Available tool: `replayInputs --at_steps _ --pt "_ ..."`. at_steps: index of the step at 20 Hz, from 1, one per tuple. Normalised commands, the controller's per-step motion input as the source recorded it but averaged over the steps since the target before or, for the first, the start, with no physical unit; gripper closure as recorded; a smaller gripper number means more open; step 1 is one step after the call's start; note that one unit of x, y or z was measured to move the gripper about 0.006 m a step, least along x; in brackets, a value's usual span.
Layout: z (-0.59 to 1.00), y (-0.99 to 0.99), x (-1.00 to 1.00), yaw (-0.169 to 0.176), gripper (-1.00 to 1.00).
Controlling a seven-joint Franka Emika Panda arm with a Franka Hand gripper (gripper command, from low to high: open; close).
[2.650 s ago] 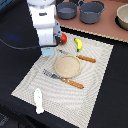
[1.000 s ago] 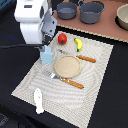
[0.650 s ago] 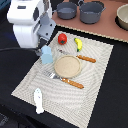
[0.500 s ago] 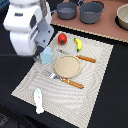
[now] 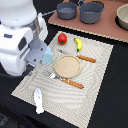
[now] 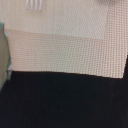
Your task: Interact with the objects in diverse but meaningful ways.
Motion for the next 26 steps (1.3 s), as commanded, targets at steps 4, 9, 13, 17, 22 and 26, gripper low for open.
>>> replayInputs --at_steps 4,9,13,17,22,26 --pt "-0.05 -0.3 0.2 -0.101 -1.0" --pt "-0.08 -0.33 0.24 -0.161 -1.0" --pt "-0.11 -0.34 0.11 -0.129 -1.0" --pt "-0.01 -0.36 0.41 -0.07 -1.0" --pt "0.01 -0.24 0.7 -0.05 -1.0" --pt "0.04 -0.12 0.88 -0.064 -1.0"
